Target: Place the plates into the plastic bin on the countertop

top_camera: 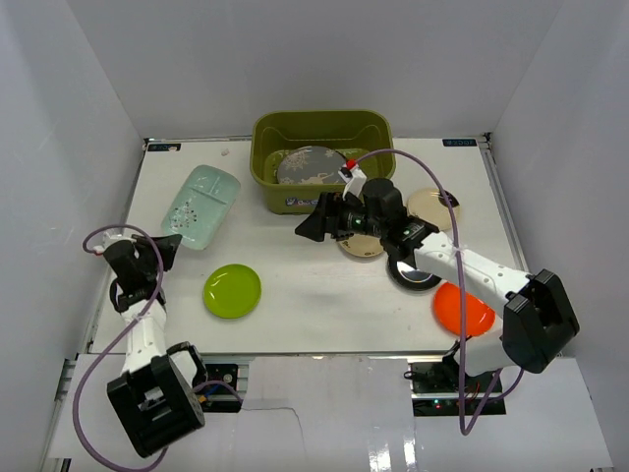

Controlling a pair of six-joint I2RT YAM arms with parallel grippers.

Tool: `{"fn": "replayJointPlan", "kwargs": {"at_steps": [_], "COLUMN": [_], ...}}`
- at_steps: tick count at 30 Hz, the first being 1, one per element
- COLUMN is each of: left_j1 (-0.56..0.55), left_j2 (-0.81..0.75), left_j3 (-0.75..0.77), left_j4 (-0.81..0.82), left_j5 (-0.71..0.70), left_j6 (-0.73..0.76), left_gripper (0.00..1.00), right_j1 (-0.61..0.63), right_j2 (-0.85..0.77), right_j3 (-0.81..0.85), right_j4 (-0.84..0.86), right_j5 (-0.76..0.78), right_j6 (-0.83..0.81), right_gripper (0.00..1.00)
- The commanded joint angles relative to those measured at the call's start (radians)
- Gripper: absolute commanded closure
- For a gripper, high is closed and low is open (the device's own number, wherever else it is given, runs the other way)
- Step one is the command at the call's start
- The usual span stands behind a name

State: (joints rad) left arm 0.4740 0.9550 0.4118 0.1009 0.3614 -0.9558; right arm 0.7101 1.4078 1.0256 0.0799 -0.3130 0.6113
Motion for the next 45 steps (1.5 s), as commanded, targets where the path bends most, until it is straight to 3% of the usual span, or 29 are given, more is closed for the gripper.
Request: {"fn": "replayJointPlan", "kwargs": {"at_steps": [1,5,12,21,23,24,25,27,28,29,30,33,34,35,40,45], "left_j1": [-0.014,-0.032,-0.135,-0.241,-0.247,-0.252,-0.253,-0.258,-0.259,-0.259,-0.259,-0.261,-0.261,-0.261,-0.261,-0.259], "left_j2": [-0.096,-0.163,-0.249,-0.254,-0.243,-0.239,-0.236,-0.228,-0.225,-0.213,-0.207,-0.187,-0.183,-0.183,-0.159,-0.13], "left_j3": [-0.027,-0.05,-0.027,0.044,0.051,0.059,0.064,0.079,0.085,0.094,0.113,0.143,0.166,0.179,0.217,0.193], "left_j4": [-0.015,-0.119,-0.286,-0.346,-0.348,-0.348,-0.348,-0.348,-0.349,-0.368,-0.375,-0.403,-0.408,-0.427,-0.494,-0.521], "left_j5": [0.184,0.255,0.33,0.439,0.465,0.474,0.479,0.472,0.464,0.441,0.426,0.371,0.355,0.332,0.055,-0.123], "left_j6": [-0.04,0.005,0.11,0.235,0.249,0.252,0.255,0.268,0.276,0.284,0.305,0.336,0.342,0.348,0.399,0.39], "left_gripper": [1.0,1.0,1.0,1.0,1.0,1.0,1.0,1.0,1.0,1.0,0.87,0.62,0.47,0.41,0.31,0.19], "right_j1": [0.044,0.095,0.129,0.121,0.12,0.115,0.112,0.109,0.109,0.109,0.108,0.098,0.095,0.079,-0.03,-0.199], "right_j2": [0.006,0.059,0.184,0.146,0.146,0.143,0.14,0.111,0.096,0.068,0.054,-0.003,-0.016,-0.03,-0.089,0.015], "right_j3": [-0.031,-0.036,-0.004,-0.098,-0.105,-0.11,-0.113,-0.127,-0.148,-0.156,-0.16,-0.154,-0.147,-0.127,0.008,0.219], "right_j4": [0.151,0.245,0.236,0.216,0.216,0.216,0.218,0.222,0.234,0.257,0.259,0.261,0.259,0.258,0.209,0.187], "right_j5": [0.052,0.11,0.17,0.236,0.239,0.238,0.239,0.276,0.282,0.29,0.302,0.299,0.293,0.282,0.215,0.134], "right_j6": [0.123,0.203,0.211,0.143,0.142,0.145,0.151,0.177,0.179,0.18,0.18,0.166,0.153,0.148,0.12,0.12], "right_gripper": [0.1,0.1,0.1,0.1,0.01,0.12,0.34,0.68,0.82,0.87,0.92,0.92,0.92,0.92,0.92,0.92]}}
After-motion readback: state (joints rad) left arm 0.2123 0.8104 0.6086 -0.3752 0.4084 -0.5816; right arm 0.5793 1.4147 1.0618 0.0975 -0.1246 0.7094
